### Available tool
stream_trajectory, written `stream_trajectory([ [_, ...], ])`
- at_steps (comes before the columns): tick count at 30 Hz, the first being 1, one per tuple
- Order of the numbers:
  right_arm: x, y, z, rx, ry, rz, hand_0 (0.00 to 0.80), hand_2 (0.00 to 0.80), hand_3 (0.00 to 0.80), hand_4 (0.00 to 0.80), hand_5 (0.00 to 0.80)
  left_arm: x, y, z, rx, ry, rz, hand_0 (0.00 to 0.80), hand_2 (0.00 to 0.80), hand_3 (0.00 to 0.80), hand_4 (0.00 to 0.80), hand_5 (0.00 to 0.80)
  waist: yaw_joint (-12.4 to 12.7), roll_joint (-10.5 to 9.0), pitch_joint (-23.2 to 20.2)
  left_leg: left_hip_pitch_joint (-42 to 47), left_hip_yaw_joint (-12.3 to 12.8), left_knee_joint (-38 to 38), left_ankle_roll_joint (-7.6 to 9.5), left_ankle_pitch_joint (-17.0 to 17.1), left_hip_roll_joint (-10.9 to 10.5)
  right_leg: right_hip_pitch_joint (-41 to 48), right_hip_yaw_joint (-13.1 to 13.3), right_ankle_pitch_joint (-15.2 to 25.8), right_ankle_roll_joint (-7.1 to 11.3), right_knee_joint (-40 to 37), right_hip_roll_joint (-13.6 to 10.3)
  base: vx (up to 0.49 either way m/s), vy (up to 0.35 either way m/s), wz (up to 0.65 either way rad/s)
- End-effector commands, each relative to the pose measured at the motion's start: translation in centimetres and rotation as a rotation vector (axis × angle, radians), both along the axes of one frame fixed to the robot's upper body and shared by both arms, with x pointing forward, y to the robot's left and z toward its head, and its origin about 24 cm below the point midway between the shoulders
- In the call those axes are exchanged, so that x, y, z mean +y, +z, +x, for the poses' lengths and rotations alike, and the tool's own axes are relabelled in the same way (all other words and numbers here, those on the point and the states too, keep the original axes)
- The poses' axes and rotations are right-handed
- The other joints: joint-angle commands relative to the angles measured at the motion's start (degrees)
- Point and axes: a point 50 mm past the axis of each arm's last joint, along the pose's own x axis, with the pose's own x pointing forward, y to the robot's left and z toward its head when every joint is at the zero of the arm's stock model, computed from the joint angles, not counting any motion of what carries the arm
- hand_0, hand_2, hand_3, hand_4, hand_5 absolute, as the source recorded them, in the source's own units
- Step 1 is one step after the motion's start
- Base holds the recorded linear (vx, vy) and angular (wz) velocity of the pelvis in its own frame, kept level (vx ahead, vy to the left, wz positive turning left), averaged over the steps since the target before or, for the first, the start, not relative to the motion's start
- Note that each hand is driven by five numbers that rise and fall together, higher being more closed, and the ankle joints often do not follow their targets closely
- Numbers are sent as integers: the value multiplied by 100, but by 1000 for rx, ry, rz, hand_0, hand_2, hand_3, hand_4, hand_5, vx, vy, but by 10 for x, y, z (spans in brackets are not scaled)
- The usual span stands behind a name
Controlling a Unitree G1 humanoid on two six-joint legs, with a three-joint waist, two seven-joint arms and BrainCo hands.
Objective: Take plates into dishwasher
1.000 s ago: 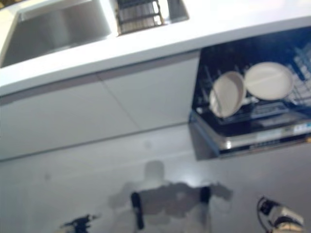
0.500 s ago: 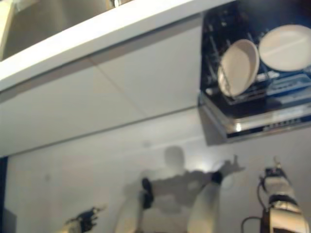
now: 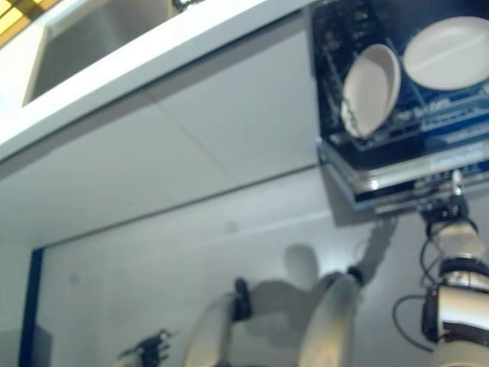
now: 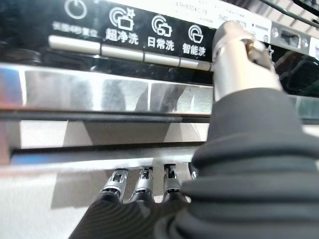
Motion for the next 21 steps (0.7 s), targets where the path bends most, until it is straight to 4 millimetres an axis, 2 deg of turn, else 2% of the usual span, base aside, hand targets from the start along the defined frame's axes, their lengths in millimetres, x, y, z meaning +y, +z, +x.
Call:
stream_trajectory([
  [1, 35, 157, 50, -553, 237, -192, 0, 0, 0, 0, 0, 26, 2, -19, 47, 16, 64, 0, 0, 0, 0, 0, 386, -264, -240, -309, -25, 1195, 259, 116, -265, 461, -425, -438, -879, 259, 280, 0, 0, 0],
  [7, 51, 219, 51, -686, 283, -290, 0, 0, 0, 0, 0, 37, 3, -32, 74, 33, 77, 0, 0, 0, 0, 0, 561, -269, -362, -238, -155, 1142, 224, 266, -274, 595, -505, -509, -925, 310, 292, 29, -4, -4],
  [10, 59, 237, 51, -760, 301, -312, 0, 0, 0, 0, 0, 43, 4, -36, 81, 27, 84, 0, 0, 0, 0, 0, 625, -324, -389, -201, -204, 1081, 210, 316, -268, 672, -548, -494, -926, 269, 321, 6, -52, 1],
  [16, 70, 249, 51, -848, 378, -362, 0, 0, 0, 0, 0, 54, 8, -39, 87, 15, 100, 0, 0, 0, 0, 0, 697, -409, -450, -40, -242, 947, 158, 451, -200, 971, -679, -464, -941, 63, 405, 41, -28, 1],
  [21, 65, 241, 50, -824, 369, -361, 0, 0, 0, 0, 0, 60, 11, -36, 92, -12, 118, 0, 0, 0, 0, 0, 733, -537, -504, 72, -279, 973, 176, 362, -178, 1203, -742, -426, -926, -57, 449, 66, -34, 22],
])
